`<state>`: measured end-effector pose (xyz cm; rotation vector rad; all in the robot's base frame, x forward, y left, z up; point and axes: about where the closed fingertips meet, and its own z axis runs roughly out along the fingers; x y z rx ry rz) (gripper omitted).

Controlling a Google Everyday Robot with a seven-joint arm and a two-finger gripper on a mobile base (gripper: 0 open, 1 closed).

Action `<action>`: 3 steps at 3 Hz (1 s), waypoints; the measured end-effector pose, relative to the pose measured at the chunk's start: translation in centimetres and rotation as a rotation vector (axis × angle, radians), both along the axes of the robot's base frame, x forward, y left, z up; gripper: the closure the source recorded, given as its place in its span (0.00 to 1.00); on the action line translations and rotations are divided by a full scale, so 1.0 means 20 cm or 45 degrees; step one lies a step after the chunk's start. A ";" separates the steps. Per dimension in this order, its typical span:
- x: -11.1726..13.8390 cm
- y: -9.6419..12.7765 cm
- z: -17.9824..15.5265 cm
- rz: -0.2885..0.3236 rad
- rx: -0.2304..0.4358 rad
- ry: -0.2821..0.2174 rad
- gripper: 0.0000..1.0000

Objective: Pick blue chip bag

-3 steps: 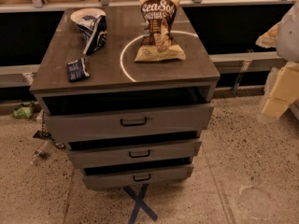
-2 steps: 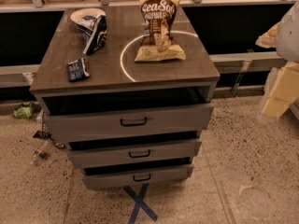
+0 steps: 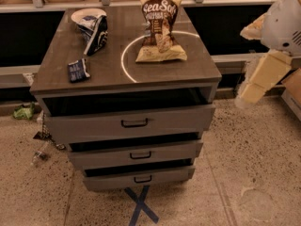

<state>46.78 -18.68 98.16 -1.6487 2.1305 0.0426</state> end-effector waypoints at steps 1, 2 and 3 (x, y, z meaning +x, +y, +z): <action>0.15 0.25 0.00 0.126 0.182 0.007 0.00; 0.21 0.47 -0.04 0.104 0.407 0.047 0.00; 0.28 0.67 -0.17 -0.072 0.603 0.054 0.00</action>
Offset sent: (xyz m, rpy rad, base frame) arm 0.0742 0.1467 -0.0329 0.6032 0.0805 -0.0468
